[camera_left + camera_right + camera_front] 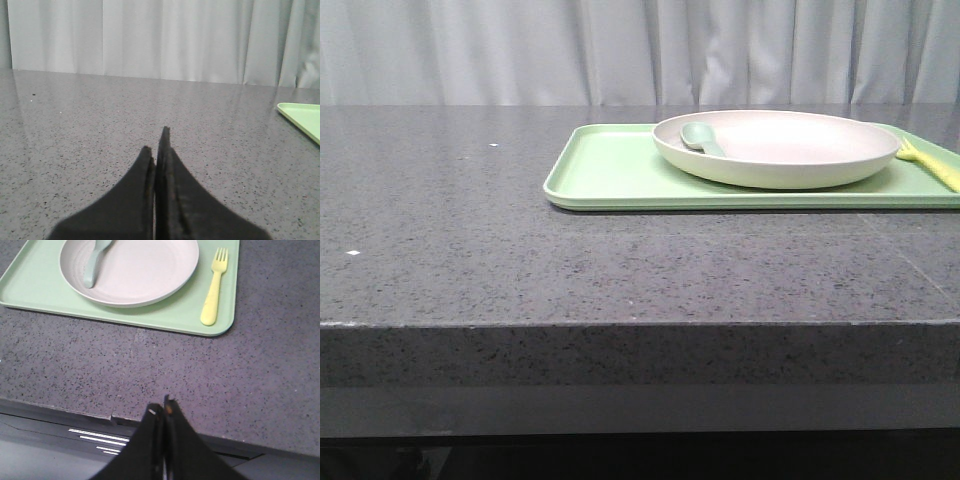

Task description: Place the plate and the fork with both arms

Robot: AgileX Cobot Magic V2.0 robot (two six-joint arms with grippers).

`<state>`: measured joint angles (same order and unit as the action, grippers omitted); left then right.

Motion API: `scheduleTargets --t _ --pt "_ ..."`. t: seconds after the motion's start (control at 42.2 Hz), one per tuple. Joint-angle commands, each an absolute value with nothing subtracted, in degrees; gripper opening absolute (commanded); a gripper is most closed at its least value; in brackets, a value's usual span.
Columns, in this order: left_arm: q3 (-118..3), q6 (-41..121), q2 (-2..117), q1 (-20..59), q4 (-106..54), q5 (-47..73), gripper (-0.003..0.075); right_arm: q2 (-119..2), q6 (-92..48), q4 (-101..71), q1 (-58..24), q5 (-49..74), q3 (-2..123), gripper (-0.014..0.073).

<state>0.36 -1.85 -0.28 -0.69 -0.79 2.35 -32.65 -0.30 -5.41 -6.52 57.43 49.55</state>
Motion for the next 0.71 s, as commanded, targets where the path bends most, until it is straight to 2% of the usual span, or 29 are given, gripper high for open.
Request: scheduleTargets --t 0.0,0.497,0.568,0.687 --pt "0.5 -2.4 -1.7 -0.8 -0.8 -2.2 -0.0018 -32.9 -0.7 -5.4 -6.6 53.5 50.8 -0.0068" --pt "0.5 -2.4 -1.6 -0.8 -0.8 -2.2 -0.0018 -32.6 -0.8 -5.4 -6.6 53.1 50.6 -0.0068" --pt "0.5 -2.4 -1.6 -0.8 -0.8 -2.2 -0.0018 -30.9 -1.0 -3.4 -6.5 50.4 48.8 -0.0068" --pt "0.5 -2.4 -1.5 -0.8 -0.8 -2.2 -0.0018 -24.9 -1.1 -2.7 -5.3 35.7 39.7 -0.0068"
